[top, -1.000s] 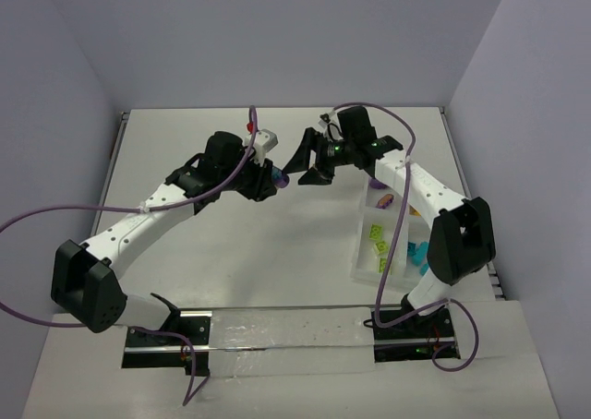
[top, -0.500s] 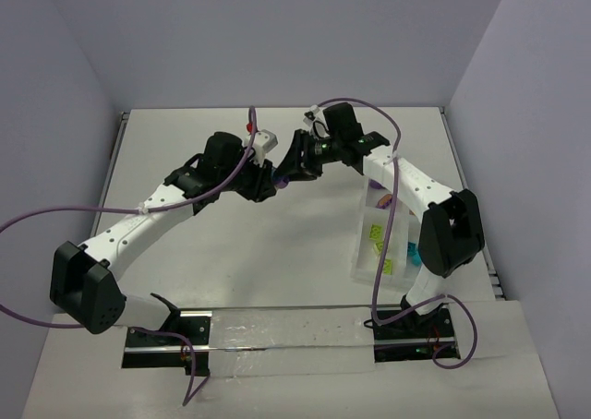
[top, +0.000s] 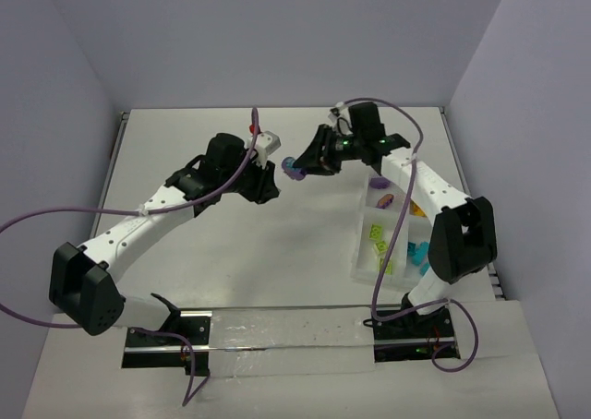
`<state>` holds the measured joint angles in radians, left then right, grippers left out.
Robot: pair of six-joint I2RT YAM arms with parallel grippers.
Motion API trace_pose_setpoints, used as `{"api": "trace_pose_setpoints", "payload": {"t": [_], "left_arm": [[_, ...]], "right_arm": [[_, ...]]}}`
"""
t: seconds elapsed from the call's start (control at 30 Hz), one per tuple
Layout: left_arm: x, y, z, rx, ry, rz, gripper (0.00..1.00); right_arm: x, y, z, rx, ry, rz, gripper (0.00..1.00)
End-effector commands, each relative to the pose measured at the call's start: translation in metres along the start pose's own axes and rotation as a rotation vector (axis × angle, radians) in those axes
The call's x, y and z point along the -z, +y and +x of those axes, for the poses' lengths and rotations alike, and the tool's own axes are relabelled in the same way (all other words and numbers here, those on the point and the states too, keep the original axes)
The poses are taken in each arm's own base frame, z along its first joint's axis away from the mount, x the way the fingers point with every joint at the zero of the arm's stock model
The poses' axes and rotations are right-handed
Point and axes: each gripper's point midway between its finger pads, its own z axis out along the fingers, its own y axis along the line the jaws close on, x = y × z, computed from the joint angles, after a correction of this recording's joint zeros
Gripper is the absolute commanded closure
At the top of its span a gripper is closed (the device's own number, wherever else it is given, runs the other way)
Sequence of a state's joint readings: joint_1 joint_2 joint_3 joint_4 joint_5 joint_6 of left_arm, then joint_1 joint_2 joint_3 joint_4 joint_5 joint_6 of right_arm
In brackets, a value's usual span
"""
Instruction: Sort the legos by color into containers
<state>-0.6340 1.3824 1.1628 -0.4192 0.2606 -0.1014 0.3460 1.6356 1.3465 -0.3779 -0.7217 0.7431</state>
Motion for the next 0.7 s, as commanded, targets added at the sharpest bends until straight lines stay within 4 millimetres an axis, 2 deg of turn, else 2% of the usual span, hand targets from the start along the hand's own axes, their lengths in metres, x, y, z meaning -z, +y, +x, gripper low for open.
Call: {"api": "trace_pose_setpoints", "payload": {"t": [0.0,0.07,0.1,0.13,0.2,0.23,0.27,0.33,0.4,0.5,0.53,0.63,0.67], "left_arm": [[0.004,-0.022,-0.046,-0.036,-0.068,0.071,1.00],[-0.009,-0.040,-0.052,-0.044,-0.043,0.125,1.00],[-0.008,-0.048,-0.056,-0.053,-0.050,0.142,1.00],[-0.016,-0.054,-0.054,-0.051,-0.030,0.144,1.00],[-0.032,-0.086,-0.047,-0.101,0.035,0.169,1.00],[-0.035,-0.096,-0.050,-0.117,0.046,0.177,1.00],[-0.043,-0.103,-0.044,-0.120,0.079,0.191,1.00],[-0.051,-0.118,-0.039,-0.128,0.102,0.221,1.00],[-0.055,-0.147,-0.037,-0.145,0.106,0.289,1.00],[-0.061,-0.173,-0.033,-0.164,0.112,0.336,1.00],[-0.063,-0.179,-0.030,-0.167,0.120,0.349,1.00],[-0.068,-0.193,-0.029,-0.170,0.118,0.370,1.00],[-0.071,-0.196,-0.027,-0.167,0.123,0.376,1.00]], "right_arm": [[0.059,-0.034,-0.060,-0.012,-0.275,0.108,1.00],[0.084,-0.066,-0.070,-0.051,-0.354,0.201,1.00],[0.091,-0.069,-0.072,-0.047,-0.380,0.222,1.00],[0.104,-0.082,-0.073,-0.054,-0.423,0.268,1.00],[0.129,-0.114,-0.070,-0.087,-0.492,0.366,1.00],[0.141,-0.127,-0.068,-0.105,-0.515,0.410,1.00],[0.150,-0.140,-0.064,-0.117,-0.531,0.445,1.00],[0.157,-0.157,-0.056,-0.142,-0.538,0.498,1.00],[0.171,-0.174,-0.049,-0.153,-0.553,0.565,1.00],[0.178,-0.191,-0.044,-0.160,-0.558,0.628,1.00],[0.180,-0.195,-0.044,-0.162,-0.560,0.645,0.97],[0.178,-0.202,-0.045,-0.163,-0.551,0.658,0.66],[0.178,-0.202,-0.047,-0.160,-0.551,0.657,0.58]]}}
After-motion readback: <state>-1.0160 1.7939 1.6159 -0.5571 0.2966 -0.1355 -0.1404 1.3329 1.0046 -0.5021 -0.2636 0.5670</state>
